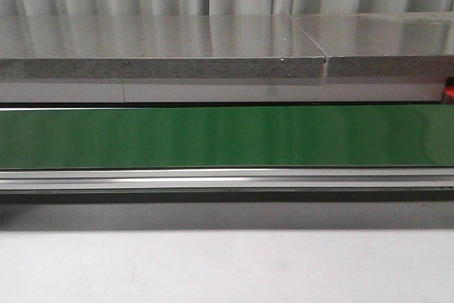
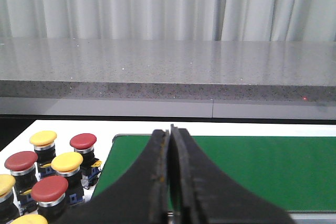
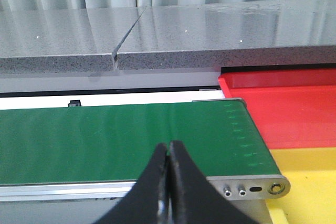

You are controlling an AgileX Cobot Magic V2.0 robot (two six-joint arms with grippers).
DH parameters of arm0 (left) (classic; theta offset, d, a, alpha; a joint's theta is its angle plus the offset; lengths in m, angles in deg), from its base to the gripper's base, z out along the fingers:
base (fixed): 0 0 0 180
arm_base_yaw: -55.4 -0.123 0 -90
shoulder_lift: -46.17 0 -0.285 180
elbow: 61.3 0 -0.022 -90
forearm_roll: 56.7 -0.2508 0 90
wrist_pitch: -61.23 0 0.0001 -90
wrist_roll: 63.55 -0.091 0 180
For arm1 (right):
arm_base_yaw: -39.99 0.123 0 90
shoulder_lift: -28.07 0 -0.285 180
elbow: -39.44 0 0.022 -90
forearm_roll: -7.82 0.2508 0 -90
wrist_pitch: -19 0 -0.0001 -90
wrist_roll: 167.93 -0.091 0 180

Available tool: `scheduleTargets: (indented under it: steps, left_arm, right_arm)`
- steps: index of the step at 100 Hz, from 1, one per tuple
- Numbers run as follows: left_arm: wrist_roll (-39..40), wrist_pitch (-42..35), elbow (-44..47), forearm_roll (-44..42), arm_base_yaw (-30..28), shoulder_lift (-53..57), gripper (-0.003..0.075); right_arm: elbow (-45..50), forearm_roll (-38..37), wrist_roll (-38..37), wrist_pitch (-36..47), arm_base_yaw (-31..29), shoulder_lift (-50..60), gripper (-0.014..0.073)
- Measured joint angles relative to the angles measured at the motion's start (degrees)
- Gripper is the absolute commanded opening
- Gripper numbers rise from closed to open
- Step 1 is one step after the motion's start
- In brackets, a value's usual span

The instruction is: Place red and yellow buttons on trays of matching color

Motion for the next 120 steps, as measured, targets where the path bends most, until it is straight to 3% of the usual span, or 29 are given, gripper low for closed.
scheduleTargets:
  steps: [71, 88, 120]
  left_arm:
    - [0.00, -0.11, 0.00, 0.00, 0.00, 0.00, -0.0021]
    - [0.00, 3.34, -1.26, 0.00, 0.00, 0.00, -0.0021]
    - [0.00, 8.30, -14.92, 1.47, 0.00, -16.55, -0.0021]
  right_arm:
    - [0.00, 0.00, 0.00, 0.00, 0.00, 0.00, -0.0067]
    - [0.00, 0.00, 0.00, 0.00, 0.00, 0.00, -0.0067]
    - [0.00, 0.00, 0.00, 0.00, 0.00, 0.00, -0.0067]
